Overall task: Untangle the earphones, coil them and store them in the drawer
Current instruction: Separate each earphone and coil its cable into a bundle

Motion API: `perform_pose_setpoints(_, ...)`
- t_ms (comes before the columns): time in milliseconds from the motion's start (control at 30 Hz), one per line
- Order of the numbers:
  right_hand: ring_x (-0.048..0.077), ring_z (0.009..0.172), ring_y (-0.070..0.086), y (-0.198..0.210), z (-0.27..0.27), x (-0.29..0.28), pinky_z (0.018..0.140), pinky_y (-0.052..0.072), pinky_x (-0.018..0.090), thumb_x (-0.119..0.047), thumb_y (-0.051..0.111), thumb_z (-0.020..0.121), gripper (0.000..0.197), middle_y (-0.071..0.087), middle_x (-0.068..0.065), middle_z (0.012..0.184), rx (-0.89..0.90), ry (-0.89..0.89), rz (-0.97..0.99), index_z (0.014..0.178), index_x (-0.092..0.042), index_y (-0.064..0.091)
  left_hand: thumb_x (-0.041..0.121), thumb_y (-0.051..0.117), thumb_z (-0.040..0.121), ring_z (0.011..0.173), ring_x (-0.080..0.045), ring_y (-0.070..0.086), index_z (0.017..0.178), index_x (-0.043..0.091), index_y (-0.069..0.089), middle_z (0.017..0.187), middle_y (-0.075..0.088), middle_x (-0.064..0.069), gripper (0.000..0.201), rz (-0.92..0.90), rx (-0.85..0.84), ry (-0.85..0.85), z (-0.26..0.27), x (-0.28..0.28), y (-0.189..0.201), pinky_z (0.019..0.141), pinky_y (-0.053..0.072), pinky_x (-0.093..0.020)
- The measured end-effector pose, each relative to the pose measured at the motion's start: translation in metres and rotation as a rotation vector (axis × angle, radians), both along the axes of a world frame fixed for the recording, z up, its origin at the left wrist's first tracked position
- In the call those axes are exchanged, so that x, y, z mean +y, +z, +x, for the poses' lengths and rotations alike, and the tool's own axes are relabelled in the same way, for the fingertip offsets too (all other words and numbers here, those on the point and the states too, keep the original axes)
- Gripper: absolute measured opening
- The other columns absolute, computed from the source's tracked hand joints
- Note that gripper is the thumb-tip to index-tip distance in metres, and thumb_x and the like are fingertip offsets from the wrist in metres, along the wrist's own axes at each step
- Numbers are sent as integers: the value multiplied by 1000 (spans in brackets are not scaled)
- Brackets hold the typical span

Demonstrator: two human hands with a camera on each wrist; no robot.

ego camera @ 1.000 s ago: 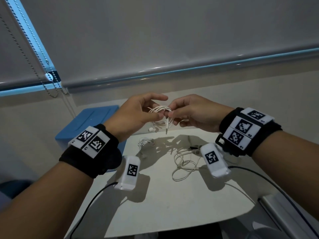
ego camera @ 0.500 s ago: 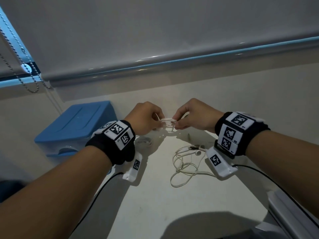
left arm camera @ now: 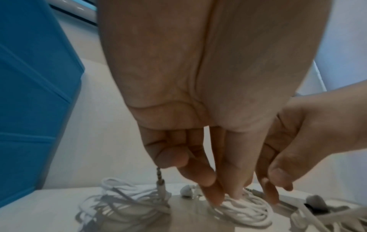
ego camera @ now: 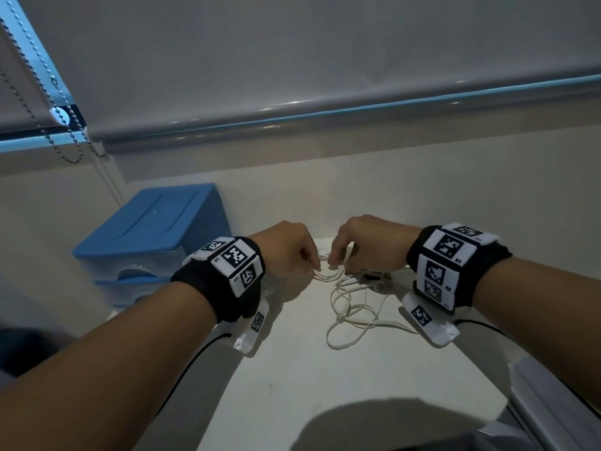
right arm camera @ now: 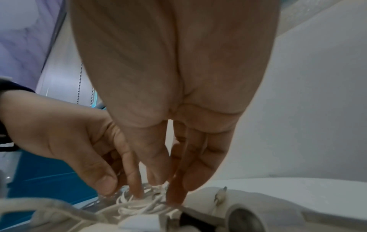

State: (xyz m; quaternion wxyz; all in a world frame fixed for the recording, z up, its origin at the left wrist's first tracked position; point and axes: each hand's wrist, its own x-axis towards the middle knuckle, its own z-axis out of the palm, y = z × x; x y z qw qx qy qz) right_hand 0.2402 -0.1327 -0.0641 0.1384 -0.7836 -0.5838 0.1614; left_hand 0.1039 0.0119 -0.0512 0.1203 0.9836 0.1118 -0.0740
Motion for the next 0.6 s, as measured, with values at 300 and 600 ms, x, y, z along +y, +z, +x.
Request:
perform_pose_setpoints(300, 0, 75, 65, 19, 8, -29, 64, 44, 11, -15, 71, 89, 11, 73, -14, 85, 29, -112, 63, 92, -24, 76, 38, 68, 96, 62, 6, 57, 107, 24, 77, 84, 67, 12, 20, -87, -120, 9, -16, -11, 16, 60, 37, -9)
perform_pose_setpoints(600, 14, 90, 58, 0, -20, -43, 82, 50, 31, -25, 77, 85, 16, 64, -9, 97, -179, -109, -189, 96, -23, 66, 57, 69, 89, 74, -12, 52, 85, 17, 62, 76, 55, 10, 40, 47, 150, -27, -26, -64, 5, 63, 40, -25)
